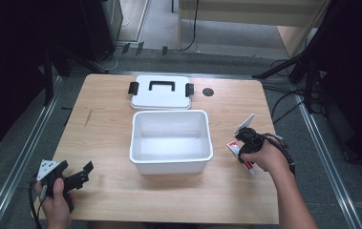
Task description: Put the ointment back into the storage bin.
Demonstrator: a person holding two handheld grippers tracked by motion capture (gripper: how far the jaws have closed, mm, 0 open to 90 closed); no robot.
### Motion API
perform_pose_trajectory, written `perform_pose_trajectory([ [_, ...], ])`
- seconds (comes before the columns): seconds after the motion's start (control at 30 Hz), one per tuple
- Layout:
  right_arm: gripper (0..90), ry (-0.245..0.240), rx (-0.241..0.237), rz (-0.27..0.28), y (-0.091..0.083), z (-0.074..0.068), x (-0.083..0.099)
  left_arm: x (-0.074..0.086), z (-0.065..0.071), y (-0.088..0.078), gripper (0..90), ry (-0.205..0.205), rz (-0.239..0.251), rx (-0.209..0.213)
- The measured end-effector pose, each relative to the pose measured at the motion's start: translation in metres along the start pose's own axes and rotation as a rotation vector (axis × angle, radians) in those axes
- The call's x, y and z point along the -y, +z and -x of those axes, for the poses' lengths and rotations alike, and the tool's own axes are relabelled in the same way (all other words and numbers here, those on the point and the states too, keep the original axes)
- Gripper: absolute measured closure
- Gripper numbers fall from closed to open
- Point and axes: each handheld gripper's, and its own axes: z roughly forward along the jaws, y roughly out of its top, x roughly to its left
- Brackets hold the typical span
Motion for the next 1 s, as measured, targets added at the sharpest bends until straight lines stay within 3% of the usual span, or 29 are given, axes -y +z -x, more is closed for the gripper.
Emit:
perform_pose_trajectory([
  [0.2, 69.3, -0.023, -0.003, -0.009, 0.005, -0.002, -0.002, 0.0, 0.0, 0.0, 0.1, 0.001, -0.001, 0.003],
  [0.5, 71.6, -0.013, 0.007, 0.003, 0.004, -0.003, -0.004, 0.0, 0.0, 0.001, 0.0, -0.002, -0.001, 0.003],
  [1.0, 72.2, 0.019, -0.04, 0.018, -0.031, 0.0, -0.003, 0.0, 0.001, 0.0, 0.1, 0.008, 0.0, 0.004],
])
